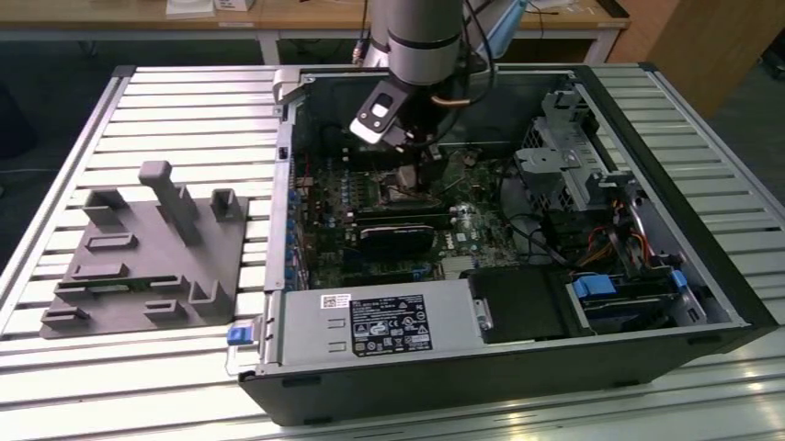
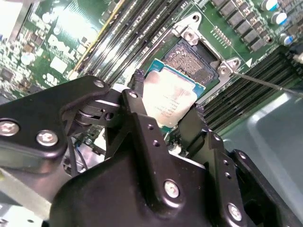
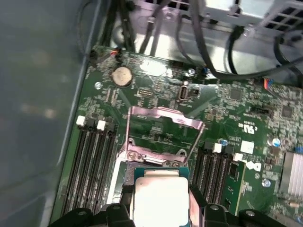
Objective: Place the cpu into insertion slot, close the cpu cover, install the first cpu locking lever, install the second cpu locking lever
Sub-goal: 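Place the cpu into insertion slot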
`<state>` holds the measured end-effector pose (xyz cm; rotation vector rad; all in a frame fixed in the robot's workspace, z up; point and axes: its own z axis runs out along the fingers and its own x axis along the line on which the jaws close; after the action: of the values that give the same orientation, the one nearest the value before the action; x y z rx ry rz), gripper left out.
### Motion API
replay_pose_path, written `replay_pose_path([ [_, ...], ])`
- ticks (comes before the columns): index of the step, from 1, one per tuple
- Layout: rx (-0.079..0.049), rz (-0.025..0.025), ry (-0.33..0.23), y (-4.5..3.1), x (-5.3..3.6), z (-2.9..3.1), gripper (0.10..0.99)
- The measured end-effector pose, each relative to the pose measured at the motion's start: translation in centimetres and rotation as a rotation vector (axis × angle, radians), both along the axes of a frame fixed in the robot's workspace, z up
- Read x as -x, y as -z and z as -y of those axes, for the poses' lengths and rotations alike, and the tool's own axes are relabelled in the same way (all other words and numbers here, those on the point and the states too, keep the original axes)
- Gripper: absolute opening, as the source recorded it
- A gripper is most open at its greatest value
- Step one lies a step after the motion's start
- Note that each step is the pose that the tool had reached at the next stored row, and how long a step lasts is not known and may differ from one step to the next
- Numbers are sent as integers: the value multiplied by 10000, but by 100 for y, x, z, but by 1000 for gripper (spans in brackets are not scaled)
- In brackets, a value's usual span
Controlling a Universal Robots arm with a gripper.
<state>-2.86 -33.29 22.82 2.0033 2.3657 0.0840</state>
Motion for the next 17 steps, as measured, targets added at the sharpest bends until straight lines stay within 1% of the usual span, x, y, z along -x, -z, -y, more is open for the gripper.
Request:
replay_pose_path([
  [5, 2, -1, 895, 15, 0, 0, 541],
  [8, 0, -1, 1309, 23, 0, -1, 541],
  [10, -1, 0, 1407, 29, 4, -2, 541],
  [17, 1, 0, 1413, 61, 59, -16, 541],
])
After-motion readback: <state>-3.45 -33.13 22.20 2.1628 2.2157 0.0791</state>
